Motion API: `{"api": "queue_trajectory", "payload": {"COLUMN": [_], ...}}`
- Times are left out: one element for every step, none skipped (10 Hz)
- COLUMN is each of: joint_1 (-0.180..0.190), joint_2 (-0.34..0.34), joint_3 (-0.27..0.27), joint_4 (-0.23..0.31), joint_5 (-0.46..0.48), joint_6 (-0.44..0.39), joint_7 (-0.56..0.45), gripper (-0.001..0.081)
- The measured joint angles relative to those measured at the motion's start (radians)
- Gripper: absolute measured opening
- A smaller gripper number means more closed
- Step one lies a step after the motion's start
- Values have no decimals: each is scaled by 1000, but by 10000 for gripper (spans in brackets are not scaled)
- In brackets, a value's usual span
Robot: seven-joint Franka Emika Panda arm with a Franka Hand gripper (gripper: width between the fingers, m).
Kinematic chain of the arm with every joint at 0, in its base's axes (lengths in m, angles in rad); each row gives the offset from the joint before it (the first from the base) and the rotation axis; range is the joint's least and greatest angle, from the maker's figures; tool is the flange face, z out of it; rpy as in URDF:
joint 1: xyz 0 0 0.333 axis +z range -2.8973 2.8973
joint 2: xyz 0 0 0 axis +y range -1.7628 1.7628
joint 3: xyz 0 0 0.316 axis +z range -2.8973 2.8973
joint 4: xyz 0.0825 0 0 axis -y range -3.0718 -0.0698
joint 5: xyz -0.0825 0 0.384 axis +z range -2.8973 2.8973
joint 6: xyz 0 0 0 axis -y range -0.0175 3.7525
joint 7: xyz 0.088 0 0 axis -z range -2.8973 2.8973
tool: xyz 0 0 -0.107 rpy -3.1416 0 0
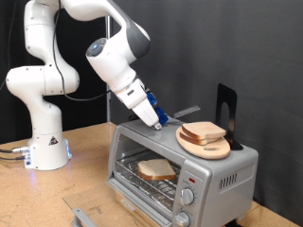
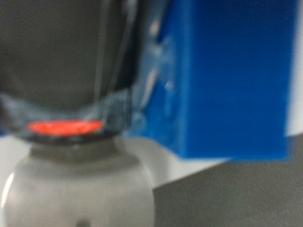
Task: Make a piece of toast with the oven
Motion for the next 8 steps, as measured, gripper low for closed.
{"api": "queue_trajectory", "payload": {"joint_1": [-1, -2, -5, -12, -21, -33, -45, -55], "joint_2": [-6, -18, -34, -50, -63, -73, -80, -81], "joint_3": [-24, -56, -91, -127, -159, -186, -212, -226], "joint_4": [8, 19, 30, 44, 60, 77, 96, 111], "joint_5": [-1, -2, -8, -23, -42, -60, -88, -112], "joint_6": [-44, -99, -160, -221, -274, -324, -370, -407], "joint_7": [-1, -1, -1, 0, 5, 11, 17, 20], "gripper": [682, 682, 682, 682, 682, 682, 682, 682]}}
